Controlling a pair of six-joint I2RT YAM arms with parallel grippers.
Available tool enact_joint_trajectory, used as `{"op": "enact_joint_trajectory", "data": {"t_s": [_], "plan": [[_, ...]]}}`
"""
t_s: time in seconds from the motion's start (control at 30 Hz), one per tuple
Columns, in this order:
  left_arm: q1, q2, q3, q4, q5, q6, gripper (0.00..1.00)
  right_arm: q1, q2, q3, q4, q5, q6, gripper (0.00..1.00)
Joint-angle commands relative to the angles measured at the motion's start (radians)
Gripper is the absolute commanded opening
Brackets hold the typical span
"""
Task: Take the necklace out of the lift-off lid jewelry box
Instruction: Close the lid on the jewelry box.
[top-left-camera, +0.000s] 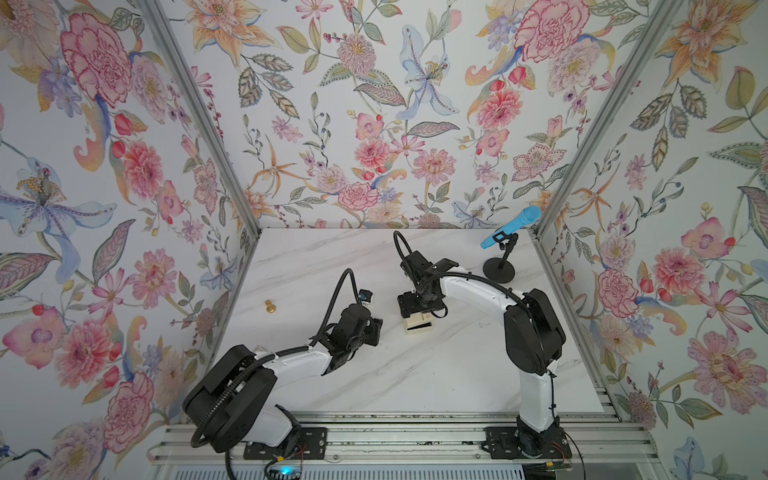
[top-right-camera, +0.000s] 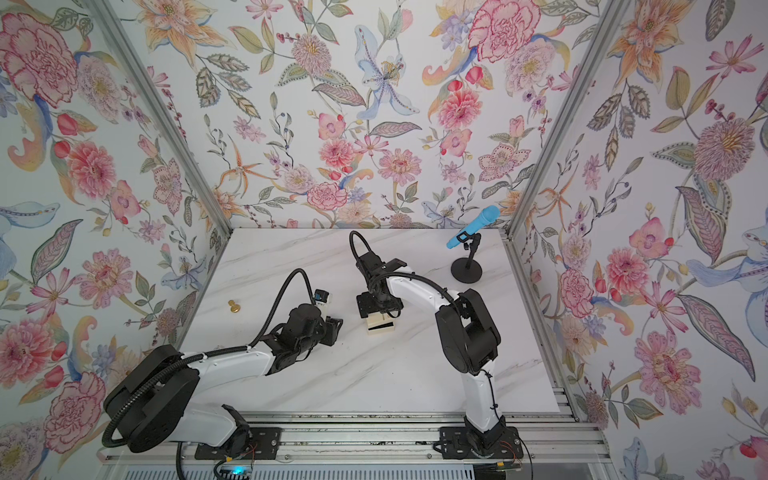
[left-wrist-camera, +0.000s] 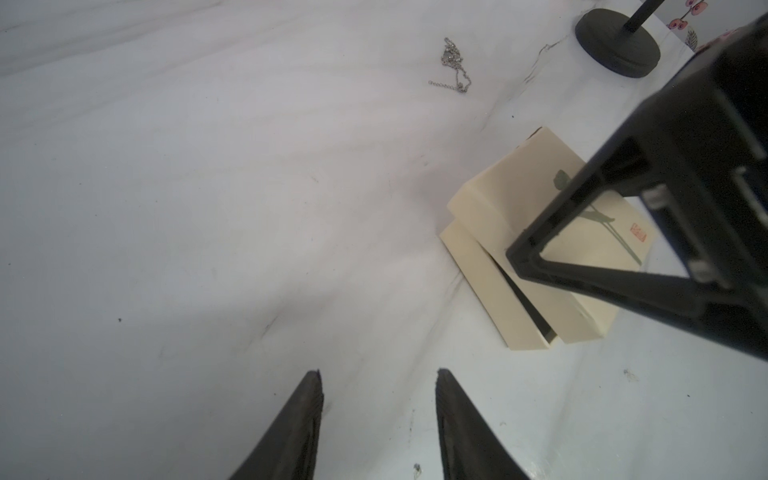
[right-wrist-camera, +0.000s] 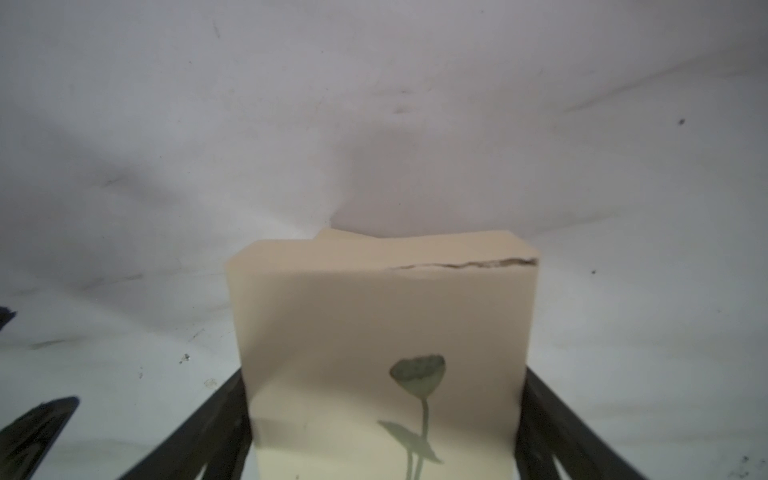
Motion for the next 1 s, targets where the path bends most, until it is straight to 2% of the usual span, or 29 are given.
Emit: {"op": "enact_joint_trajectory", "data": {"t_s": [0.0,0.97], "plan": [[0.01,0.001,-0.018,0.016,0.014,-0.015,0.46,0.007,0.016,0.0,-0.029,0.029,0.033,0.86],[0.01,-0.015,-0.03,0.018,0.033,-0.013,0.46,0.026,0.008,-0.043,-0.025,0.065,0.103,0.91]]}}
